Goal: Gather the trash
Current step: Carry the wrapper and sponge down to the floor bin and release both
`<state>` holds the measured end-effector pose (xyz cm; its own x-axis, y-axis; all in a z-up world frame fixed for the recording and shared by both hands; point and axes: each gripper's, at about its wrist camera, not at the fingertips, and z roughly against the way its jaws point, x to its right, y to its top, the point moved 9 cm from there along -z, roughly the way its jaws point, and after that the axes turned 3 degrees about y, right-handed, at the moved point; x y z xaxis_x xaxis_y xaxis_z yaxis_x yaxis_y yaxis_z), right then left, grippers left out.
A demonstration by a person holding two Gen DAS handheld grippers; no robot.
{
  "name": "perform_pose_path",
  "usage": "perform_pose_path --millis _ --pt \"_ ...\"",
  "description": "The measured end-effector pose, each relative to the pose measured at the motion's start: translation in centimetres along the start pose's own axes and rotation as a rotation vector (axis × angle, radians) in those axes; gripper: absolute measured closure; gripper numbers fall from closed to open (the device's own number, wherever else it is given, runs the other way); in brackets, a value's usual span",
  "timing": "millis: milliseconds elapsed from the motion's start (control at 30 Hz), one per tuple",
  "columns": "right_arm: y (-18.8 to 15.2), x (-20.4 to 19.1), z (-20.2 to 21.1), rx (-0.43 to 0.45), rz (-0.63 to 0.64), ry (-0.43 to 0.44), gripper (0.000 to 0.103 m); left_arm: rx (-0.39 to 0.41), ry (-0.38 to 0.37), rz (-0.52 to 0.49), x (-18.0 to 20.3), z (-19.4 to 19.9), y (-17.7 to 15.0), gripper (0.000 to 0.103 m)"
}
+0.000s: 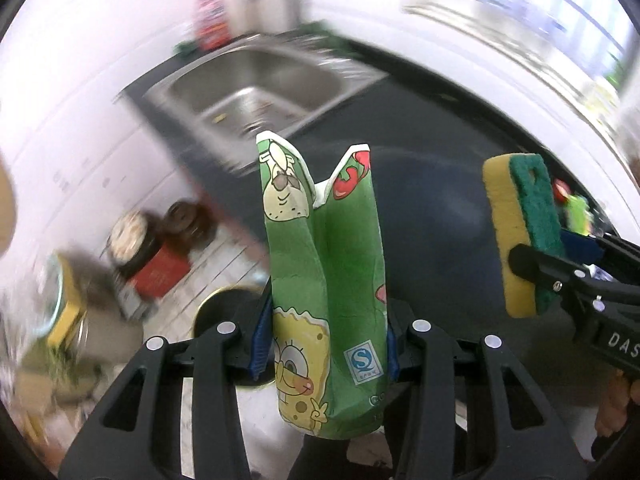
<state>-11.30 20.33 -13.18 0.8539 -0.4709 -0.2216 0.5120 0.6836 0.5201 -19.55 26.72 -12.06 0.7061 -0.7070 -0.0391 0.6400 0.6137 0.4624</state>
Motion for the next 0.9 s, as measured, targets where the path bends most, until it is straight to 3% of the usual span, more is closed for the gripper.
perform_pose_path --millis 200,500,733,900 --pt "0.1 -10.6 -5.0 -0.083 0.162 0.105 0.051 -0.049 0.056 0.131 -8.3 -1.1 -4.5 0.06" --pt "-2.0 -19.7 -13.8 -0.219 0.251 0.173 0.051 -0.126 0.031 0.229 -16.4 -7.9 -10.2 0.06" --pt "-3.6 -20.9 -20.6 -0.339 0.219 0.165 0.05 -0.173 -0.036 0.254 -18.0 -13.6 -13.0 0.06" --pt "-3.3 -20.6 -23.1 -0.361 0.22 0.156 0.048 -0.188 -0.067 0.275 -17.9 -16.1 -13.1 0.059"
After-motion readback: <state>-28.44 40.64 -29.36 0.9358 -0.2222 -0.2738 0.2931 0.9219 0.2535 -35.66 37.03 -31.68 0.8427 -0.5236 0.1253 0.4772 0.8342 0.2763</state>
